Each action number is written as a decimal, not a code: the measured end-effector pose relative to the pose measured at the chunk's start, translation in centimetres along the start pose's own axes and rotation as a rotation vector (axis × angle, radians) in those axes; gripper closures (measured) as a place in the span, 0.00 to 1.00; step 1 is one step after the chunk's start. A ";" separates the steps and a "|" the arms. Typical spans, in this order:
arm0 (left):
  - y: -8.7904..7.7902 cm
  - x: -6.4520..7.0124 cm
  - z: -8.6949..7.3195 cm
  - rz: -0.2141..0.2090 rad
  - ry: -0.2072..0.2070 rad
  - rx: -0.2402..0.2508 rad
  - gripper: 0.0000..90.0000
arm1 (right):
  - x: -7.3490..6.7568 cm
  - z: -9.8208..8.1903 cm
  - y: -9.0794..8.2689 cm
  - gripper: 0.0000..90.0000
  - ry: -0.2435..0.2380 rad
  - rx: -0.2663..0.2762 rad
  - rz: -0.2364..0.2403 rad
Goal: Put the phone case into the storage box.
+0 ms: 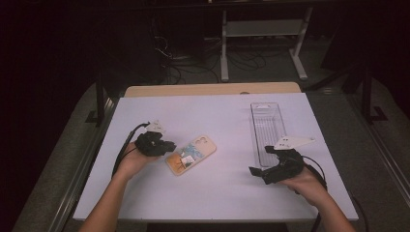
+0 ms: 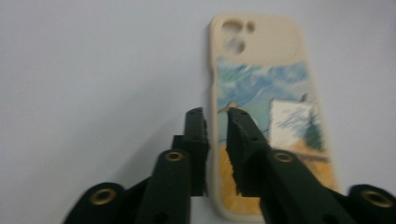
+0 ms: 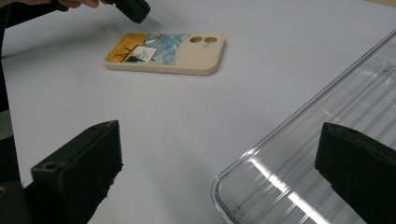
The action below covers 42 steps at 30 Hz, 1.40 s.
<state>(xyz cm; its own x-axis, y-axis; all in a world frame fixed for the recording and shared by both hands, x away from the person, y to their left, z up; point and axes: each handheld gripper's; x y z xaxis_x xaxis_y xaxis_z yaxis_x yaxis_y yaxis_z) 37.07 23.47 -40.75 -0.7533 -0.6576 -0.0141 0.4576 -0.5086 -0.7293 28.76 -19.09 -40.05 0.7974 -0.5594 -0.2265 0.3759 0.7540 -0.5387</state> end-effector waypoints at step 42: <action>-5.4 4.6 -5.6 -0.039 -0.012 0.191 0.00 | 0.1 0.2 0.0 0.01 -0.010 0.002 0.028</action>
<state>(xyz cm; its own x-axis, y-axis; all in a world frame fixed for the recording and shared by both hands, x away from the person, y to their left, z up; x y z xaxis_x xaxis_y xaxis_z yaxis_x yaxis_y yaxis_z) 28.52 26.25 -40.72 -0.7672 -0.6411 0.0211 0.5100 -0.6295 -0.5862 28.96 -19.12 -39.88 0.8125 -0.5343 -0.2330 0.3541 0.7700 -0.5308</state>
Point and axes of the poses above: each handheld gripper's, and its own axes: y roughly forward along the jaws, z roughly out of its top, x roughly to its right, and after that the axes turned 6 degrees about z, right-handed
